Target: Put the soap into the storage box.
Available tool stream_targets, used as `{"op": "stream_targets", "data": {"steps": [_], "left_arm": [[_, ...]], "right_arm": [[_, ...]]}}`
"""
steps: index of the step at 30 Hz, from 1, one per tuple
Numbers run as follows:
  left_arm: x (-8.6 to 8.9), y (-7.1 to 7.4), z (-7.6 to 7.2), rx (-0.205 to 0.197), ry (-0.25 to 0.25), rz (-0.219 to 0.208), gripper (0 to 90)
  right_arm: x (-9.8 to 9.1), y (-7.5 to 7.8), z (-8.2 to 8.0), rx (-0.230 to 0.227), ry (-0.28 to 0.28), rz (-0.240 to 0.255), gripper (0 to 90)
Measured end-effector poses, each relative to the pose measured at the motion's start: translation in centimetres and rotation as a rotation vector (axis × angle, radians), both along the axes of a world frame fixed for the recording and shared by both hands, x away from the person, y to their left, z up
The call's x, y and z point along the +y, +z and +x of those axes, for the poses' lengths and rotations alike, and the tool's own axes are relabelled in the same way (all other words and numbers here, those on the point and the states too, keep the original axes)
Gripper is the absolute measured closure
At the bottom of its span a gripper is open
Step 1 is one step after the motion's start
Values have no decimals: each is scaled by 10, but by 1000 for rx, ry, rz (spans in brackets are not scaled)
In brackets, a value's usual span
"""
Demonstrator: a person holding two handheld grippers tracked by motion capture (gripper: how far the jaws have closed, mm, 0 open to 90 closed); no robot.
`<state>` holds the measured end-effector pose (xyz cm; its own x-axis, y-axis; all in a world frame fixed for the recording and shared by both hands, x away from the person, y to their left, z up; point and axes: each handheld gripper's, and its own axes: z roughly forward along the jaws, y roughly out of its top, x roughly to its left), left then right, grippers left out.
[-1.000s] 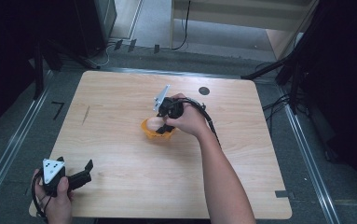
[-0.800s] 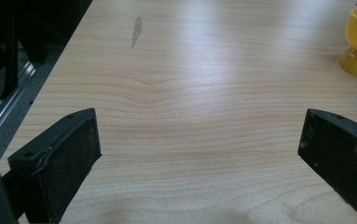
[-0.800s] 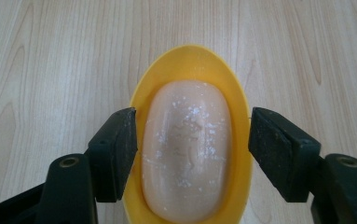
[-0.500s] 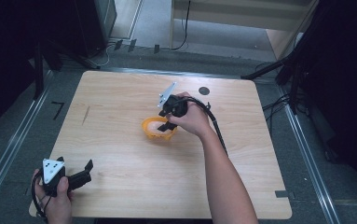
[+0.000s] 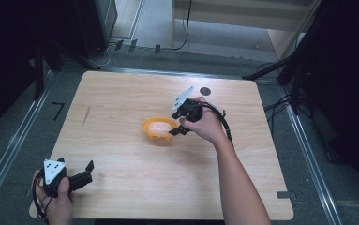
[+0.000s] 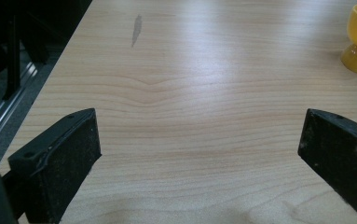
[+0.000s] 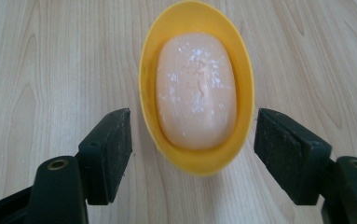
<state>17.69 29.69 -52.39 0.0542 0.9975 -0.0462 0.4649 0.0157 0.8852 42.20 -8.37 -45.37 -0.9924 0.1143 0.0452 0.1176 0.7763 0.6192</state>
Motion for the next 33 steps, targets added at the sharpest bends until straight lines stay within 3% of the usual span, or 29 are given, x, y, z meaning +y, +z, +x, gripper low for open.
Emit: {"op": "stream_targets", "data": {"steps": [7,13,15,16,18,20,26,33], "left_arm": [[0,0,0,2,2,4,0],[-1,0,0,2,2,5,0],[-1,0,0,3,2,6,0],[-1,0,0,5,1,8,0],[-1,0,0,5,1,8,0],[-1,0,0,6,1,8,0],[-1,0,0,6,1,8,0],[-1,0,0,5,-1,10,0]], "right_arm": [[-19,0,-7,29,-69,29,236],[-32,-4,-14,7,-108,26,182],[-35,-6,-21,-69,-170,4,154],[-36,-7,-23,-71,-187,-2,153],[-38,-9,-26,-31,-185,-5,140],[-41,-11,-29,-31,-194,-19,139],[-53,-13,-38,-5,-232,26,135],[-66,-18,-49,-8,-259,31,126]]}}
